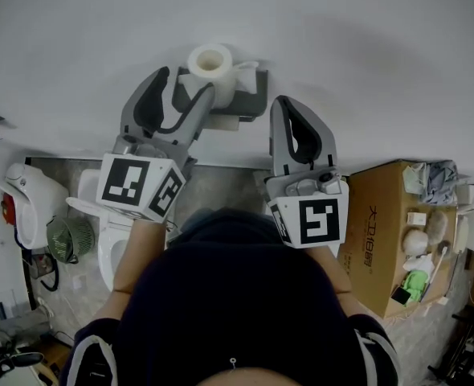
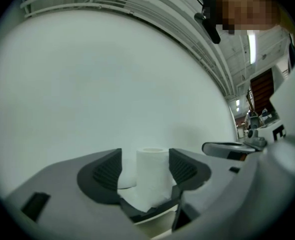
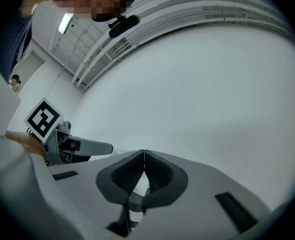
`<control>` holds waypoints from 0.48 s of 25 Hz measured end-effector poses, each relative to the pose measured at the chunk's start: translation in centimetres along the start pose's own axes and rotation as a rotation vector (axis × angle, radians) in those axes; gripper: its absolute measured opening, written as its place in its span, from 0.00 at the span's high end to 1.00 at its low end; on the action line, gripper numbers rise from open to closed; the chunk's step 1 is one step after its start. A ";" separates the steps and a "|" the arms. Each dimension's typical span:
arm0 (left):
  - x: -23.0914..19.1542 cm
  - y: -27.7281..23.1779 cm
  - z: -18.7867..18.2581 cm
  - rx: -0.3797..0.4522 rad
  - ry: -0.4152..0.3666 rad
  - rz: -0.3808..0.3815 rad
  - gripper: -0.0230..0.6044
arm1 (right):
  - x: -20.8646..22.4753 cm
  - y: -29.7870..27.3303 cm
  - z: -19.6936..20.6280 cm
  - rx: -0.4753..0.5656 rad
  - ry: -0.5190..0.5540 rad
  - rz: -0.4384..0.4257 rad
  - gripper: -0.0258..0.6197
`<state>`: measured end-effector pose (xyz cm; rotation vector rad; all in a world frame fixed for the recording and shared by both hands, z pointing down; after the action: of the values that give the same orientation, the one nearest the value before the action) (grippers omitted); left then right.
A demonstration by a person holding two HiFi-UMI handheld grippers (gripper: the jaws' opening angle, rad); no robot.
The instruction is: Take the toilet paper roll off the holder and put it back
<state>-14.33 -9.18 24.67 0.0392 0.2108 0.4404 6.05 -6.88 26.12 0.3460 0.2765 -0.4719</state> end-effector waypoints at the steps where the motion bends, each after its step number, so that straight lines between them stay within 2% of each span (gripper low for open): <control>1: -0.3 0.6 -0.3 0.016 -0.003 -0.012 0.54 | -0.4 -0.1 -0.2 -0.002 0.005 0.001 0.93; 4: -1.3 2.4 -1.3 0.052 -0.027 -0.063 0.92 | -1.4 -0.5 -1.0 -0.002 0.013 0.012 0.93; 5: -1.6 2.9 -1.6 0.055 -0.034 -0.076 0.96 | -1.7 -0.7 -1.3 -0.002 0.015 0.018 0.93; 12: -3.2 6.2 -2.5 0.055 -0.074 -0.106 0.96 | -3.4 -1.2 -2.8 -0.034 0.040 0.058 0.93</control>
<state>-20.30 -4.97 23.40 0.0980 0.1518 0.3268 2.11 -5.45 24.40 0.3297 0.3121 -0.4028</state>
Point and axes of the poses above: the fingertips, and each gripper's own axes: y backward along the fingers, x to its right, z out of its underside, the point moved 8 cm from there along y, backward along the fingers, and after that the axes turned 14 degrees about y, right-handed, at the moved point
